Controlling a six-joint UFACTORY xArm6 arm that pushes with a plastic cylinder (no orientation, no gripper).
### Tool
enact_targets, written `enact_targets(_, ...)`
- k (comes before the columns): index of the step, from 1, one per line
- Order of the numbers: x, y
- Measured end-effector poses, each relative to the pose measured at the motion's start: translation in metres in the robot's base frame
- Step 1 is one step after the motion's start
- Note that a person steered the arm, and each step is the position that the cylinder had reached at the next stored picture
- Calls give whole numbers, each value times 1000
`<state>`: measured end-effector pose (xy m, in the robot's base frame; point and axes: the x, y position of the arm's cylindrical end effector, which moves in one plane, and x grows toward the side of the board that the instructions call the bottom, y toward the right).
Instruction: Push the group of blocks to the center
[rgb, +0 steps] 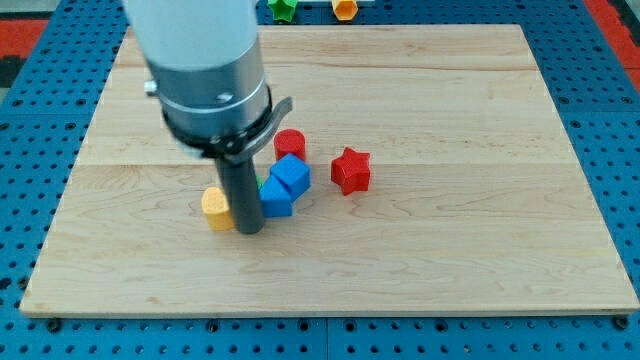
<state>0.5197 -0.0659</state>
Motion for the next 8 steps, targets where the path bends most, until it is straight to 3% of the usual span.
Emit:
enact_targets(1,-40,12)
enact_targets(2,-44,17)
enact_targets(4,54,-25)
enact_targets(5,40,-73)
enact_targets(7,-34,-7)
enact_targets(8,-12,0)
